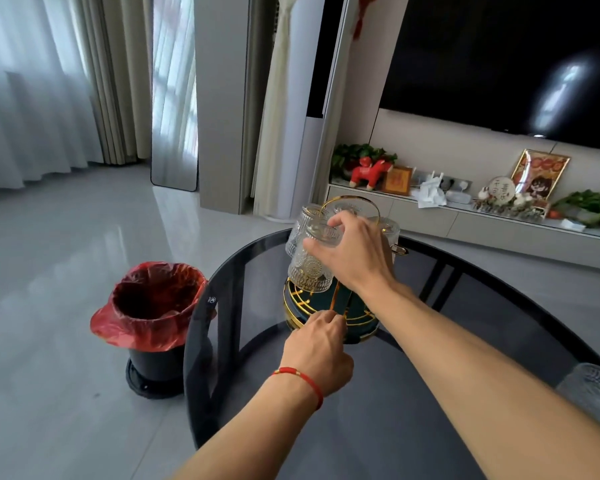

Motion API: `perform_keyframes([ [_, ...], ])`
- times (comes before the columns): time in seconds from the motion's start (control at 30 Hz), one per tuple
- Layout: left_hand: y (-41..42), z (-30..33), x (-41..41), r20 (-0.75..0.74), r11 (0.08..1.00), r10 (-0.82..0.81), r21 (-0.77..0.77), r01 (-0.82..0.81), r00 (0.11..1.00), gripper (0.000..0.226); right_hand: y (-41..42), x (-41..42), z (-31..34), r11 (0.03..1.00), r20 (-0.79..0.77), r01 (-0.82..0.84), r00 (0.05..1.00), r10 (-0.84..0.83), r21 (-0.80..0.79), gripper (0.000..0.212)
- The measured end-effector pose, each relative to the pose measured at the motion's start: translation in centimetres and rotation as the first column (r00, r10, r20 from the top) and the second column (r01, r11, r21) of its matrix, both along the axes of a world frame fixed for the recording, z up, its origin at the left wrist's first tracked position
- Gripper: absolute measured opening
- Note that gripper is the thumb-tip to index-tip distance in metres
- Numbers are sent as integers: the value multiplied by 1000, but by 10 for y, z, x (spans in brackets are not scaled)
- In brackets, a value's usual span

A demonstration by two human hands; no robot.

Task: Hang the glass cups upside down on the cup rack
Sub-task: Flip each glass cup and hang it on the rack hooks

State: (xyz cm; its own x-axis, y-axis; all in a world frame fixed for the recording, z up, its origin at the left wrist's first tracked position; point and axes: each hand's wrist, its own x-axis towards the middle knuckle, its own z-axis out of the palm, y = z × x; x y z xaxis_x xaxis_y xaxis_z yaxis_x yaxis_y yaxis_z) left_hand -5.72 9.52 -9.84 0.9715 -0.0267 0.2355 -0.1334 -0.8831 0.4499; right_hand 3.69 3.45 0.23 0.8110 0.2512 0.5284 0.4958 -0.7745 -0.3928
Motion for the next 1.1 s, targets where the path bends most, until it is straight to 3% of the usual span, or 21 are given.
perform_keyframes([
  [0.33, -4, 3, -2, 6, 1000, 6, 22, -6, 1000, 20, -3, -7, -9, 991, -22, -12, 1000, 9, -132, 58],
  [0.57, -42, 18, -15, 112, 985, -44, -160, 62, 993, 22, -88, -65, -30, 1000, 273, -13, 962, 7, 19, 31],
  [0.67, -76, 23, -30, 162, 955, -101, -260, 141, 982, 25, -169, -107, -58, 992, 238, 120, 963, -128, 48, 15],
  [0.83, -137, 17, -63, 128, 876, -329, -327, 353, 936, 39, -278, -151, -68, 936, 208, 349, 920, -332, -51, 3],
  [0.97, -177, 15, -81, 101, 807, -449, -380, 451, 888, 45, -322, -169, -57, 802, 66, 595, 799, -597, 44, 22],
  [1.1, -191, 11, -93, 40, 733, -469, -541, 414, 882, 34, -348, -180, -63, 674, -255, 738, 646, -720, -36, 79],
])
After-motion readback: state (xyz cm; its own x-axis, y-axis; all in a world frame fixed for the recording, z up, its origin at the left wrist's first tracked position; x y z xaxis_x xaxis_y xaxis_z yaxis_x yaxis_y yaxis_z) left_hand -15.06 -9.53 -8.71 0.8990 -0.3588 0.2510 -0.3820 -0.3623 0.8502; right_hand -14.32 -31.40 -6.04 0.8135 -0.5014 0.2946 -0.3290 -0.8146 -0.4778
